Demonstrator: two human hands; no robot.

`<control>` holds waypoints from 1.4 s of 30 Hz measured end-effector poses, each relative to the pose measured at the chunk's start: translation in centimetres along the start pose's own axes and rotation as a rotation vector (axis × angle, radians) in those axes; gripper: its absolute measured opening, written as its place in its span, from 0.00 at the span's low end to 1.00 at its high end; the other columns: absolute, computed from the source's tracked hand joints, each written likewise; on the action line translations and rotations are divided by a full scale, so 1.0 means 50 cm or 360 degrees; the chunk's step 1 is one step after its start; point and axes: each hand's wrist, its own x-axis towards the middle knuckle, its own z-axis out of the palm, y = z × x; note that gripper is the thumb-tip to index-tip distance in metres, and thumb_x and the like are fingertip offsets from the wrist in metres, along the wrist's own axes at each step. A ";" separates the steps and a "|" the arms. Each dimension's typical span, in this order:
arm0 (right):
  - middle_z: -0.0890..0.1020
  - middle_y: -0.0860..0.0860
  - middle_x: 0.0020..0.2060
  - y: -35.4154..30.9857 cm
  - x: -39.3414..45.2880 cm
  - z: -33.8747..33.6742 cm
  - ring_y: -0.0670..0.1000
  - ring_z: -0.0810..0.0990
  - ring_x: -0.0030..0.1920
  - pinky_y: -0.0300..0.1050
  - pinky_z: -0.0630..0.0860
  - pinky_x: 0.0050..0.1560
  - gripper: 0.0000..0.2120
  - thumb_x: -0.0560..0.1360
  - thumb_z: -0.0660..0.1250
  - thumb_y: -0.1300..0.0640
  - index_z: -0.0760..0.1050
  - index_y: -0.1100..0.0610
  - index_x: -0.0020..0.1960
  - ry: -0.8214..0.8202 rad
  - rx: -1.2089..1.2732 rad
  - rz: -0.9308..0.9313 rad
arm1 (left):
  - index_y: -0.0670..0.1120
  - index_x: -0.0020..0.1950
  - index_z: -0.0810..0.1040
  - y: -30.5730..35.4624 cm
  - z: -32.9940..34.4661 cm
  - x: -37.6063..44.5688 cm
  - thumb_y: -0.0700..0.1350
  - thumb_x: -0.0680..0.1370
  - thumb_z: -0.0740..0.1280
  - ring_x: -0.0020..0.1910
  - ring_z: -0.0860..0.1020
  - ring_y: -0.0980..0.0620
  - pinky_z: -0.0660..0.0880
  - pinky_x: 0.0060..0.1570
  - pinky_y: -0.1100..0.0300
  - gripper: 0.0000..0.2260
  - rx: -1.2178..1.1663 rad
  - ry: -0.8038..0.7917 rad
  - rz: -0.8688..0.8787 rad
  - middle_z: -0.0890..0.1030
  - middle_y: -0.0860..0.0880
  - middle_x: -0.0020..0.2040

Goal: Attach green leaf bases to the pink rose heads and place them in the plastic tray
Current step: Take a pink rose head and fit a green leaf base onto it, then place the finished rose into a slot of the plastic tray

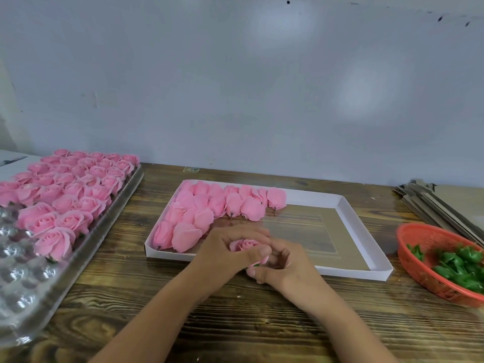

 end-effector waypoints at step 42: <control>0.87 0.46 0.43 0.004 0.008 -0.002 0.43 0.84 0.42 0.33 0.77 0.41 0.19 0.61 0.75 0.50 0.82 0.41 0.53 0.0341 0.0027 -0.0061 | 0.59 0.59 0.83 -0.003 -0.004 0.002 0.54 0.68 0.79 0.59 0.81 0.57 0.75 0.65 0.47 0.19 0.0131 -0.0017 -0.0190 0.84 0.56 0.57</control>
